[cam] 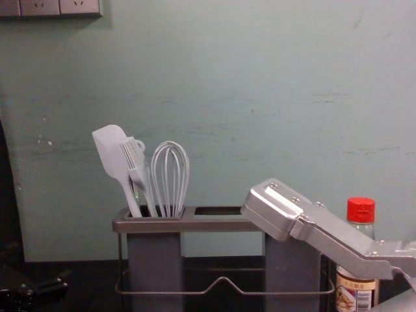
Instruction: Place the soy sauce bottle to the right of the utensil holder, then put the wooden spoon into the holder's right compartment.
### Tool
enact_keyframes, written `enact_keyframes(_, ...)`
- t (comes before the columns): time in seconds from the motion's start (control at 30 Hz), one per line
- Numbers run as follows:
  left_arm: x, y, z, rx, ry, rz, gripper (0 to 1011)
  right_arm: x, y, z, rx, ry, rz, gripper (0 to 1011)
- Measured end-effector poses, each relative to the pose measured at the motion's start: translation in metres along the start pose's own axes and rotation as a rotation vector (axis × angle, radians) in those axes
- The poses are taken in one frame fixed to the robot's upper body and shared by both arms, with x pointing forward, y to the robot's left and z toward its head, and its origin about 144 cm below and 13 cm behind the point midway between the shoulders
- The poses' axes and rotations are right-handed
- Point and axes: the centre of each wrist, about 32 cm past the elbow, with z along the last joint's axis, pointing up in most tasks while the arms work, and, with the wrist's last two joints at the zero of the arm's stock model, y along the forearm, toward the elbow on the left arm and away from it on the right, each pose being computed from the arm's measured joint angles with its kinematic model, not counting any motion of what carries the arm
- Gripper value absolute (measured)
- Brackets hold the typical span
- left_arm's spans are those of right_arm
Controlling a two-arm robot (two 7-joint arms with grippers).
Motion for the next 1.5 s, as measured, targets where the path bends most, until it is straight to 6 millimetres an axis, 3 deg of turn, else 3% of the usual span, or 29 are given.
enact_keyframes(0.37, 0.0, 0.0, 0.0, 0.0, 0.0, 0.0, 1005, 0.0, -0.001, 0.0, -0.005, 0.002, 0.0, 1000)
enact_keyframes(0.63, 0.0, 0.0, 0.0, 0.0, 0.0, 0.0, 1005, 0.0, -0.001, 0.001, -0.007, 0.001, -0.001, 840)
enact_keyframes(1.0, 0.0, 0.0, 0.0, 0.0, 0.0, 0.0, 1005, 0.0, -0.001, 0.001, -0.008, 0.001, -0.002, 840)
enact_keyframes(1.17, 0.0, 0.0, 0.0, 0.0, 0.0, 0.0, 1005, 0.001, -0.011, -0.002, 0.043, 0.014, -0.009, 840)
enact_keyframes(1.5, 0.0, 0.0, 0.0, 0.0, 0.0, 0.0, 1005, 0.0, -0.058, 0.002, 0.281, 0.017, -0.043, 840)
